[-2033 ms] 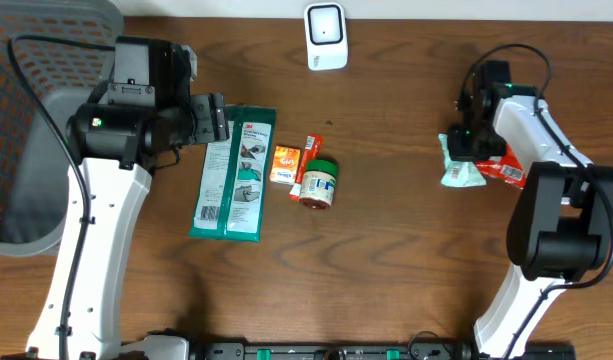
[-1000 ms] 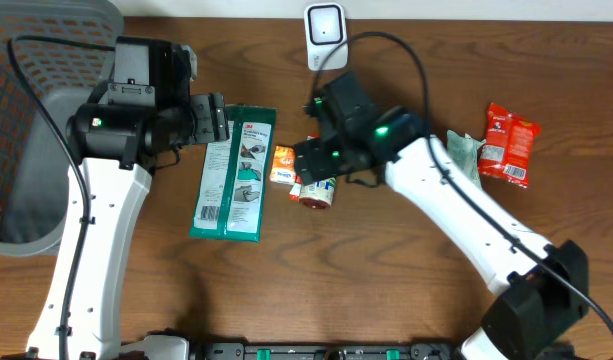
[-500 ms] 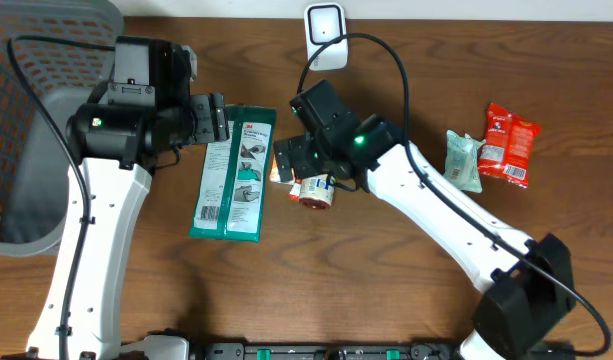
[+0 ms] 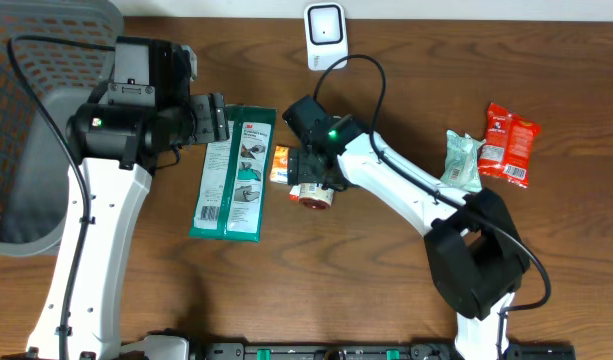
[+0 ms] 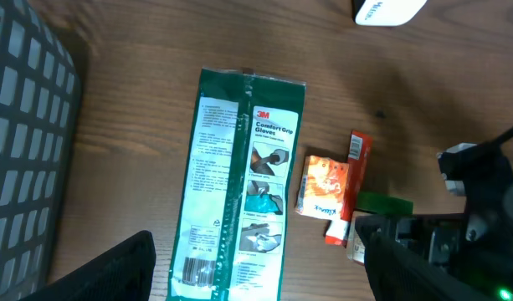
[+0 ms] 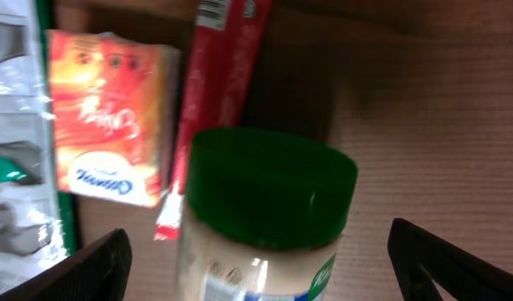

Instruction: Scan the item barcode

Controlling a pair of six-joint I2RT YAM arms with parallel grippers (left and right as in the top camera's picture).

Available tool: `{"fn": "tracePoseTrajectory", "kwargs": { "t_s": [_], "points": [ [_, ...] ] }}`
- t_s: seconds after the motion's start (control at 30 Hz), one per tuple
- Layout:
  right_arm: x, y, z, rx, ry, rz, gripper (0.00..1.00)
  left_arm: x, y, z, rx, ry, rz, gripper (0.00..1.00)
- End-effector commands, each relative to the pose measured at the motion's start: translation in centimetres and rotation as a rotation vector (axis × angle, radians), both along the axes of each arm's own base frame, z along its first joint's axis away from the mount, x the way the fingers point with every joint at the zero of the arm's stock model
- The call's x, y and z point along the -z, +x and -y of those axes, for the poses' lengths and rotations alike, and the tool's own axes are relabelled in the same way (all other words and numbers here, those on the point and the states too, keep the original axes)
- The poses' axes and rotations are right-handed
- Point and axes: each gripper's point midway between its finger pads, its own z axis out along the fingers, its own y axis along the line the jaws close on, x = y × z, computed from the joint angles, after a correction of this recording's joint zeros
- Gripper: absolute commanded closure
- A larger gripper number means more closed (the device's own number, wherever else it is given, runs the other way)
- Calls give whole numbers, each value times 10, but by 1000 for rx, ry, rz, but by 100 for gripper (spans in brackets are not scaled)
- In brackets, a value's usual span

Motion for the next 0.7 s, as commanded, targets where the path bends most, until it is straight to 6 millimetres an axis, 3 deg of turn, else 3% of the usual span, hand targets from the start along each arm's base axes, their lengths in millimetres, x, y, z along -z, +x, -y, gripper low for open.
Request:
{"fn": "tracePoseTrajectory", "kwargs": {
  "t_s": [0.0, 0.3, 0.43, 0.67],
  "points": [
    [10, 8, 13, 78, 12, -31, 8, -4, 1, -3, -14, 4, 9, 20],
    [14, 10, 13, 114, 106, -100, 6, -4, 1, -3, -14, 4, 9, 20],
    [14, 9, 9, 105, 106, -99, 15, -4, 1, -3, -14, 4, 9, 20],
    [25, 7, 8, 103, 97, -113, 14, -4, 1, -3, -13, 4, 9, 20]
  ]
}}
